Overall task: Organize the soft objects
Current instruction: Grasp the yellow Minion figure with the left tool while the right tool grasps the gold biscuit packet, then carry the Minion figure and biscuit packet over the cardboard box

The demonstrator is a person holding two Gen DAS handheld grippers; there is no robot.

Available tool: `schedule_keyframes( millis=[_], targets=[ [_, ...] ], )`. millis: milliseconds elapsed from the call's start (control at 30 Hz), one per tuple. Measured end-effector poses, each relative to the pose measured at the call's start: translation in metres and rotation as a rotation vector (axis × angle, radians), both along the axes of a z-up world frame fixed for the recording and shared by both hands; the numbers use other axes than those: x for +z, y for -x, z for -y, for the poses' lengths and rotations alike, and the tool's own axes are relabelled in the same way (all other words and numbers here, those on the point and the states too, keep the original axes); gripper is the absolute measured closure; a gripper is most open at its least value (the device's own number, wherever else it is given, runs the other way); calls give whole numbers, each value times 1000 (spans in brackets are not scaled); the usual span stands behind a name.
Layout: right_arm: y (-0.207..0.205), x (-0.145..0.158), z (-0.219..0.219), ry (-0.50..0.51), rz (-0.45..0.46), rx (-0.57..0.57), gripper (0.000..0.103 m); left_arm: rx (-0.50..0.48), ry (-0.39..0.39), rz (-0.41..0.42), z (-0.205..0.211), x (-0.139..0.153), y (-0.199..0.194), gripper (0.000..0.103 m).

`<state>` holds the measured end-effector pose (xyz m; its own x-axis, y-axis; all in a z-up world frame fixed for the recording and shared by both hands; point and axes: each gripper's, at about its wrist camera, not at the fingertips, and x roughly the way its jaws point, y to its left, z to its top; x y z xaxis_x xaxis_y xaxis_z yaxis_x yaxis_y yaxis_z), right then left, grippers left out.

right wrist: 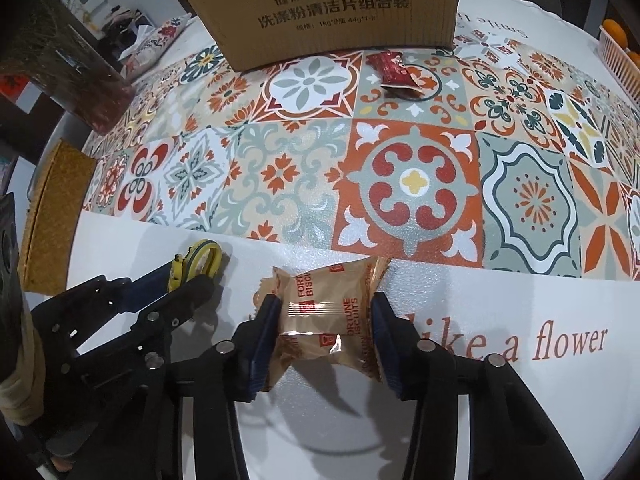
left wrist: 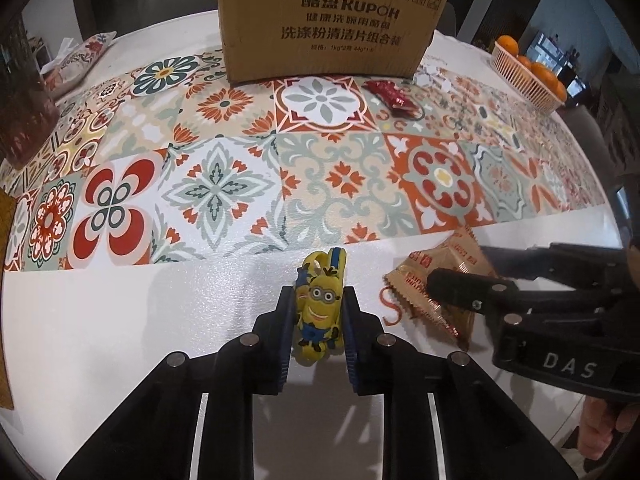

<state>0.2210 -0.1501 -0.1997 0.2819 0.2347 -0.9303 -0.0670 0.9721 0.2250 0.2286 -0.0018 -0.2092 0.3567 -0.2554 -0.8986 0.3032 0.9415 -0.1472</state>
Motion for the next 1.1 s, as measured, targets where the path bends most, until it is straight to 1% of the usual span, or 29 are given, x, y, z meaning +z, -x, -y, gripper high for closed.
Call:
schedule_keyframes(
  millis=[167, 400, 600, 867, 967, 1100],
  targets=[
    [4, 4, 8, -6, 11, -23, 57, 18, 28, 3, -2, 10, -1, 81],
    [5, 22, 15, -17, 59, -47, 57, 25, 44, 40, 1, 32, -3, 81],
    [1, 46, 18, -21, 127, -64, 57, 30, 55, 100, 3, 59, -7, 81],
    [-4, 87, 22, -20, 251, -76, 57, 32, 79, 179, 6, 94, -15, 81],
    [-5, 103, 24, -17, 299, -79, 57, 36, 72, 236, 7, 111, -16, 80],
    [-6, 121, 23, -13, 354, -81, 57, 36, 74, 288, 8, 128, -18, 80]
  ],
)
